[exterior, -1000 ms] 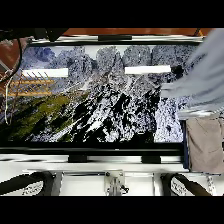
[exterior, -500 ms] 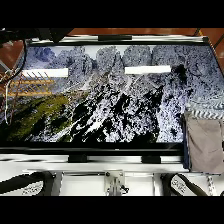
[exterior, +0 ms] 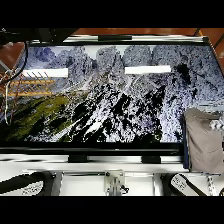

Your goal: Fold the shirts.

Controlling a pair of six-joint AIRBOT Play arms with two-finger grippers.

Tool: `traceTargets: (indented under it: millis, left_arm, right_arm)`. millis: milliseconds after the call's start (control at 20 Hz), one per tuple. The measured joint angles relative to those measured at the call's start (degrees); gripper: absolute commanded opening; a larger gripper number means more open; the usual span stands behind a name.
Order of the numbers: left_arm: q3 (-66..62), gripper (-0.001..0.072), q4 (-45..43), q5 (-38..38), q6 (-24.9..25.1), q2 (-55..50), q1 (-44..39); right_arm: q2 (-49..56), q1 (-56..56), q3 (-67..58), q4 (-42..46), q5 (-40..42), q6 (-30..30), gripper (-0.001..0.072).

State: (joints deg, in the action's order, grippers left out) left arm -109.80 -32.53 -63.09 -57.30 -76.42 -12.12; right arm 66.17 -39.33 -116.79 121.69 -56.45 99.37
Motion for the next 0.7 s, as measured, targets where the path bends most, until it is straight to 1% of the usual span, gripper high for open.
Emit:
traceTargets:
  millis: [350,700]
  left_arm:
    - [0.0,0.0608,0.0,-3.0,-1.4,0.0,0.0]
    - [0.0,0.0608,0.0,-4.3,-2.1,0.0,0.0]
  right_arm:
    - [0.7,-5.7,0.0,-0.2,0.9,1.9,0.0073]
    - [1.5,-11.7,0.0,-1.1,0.3,2.6,0.0074]
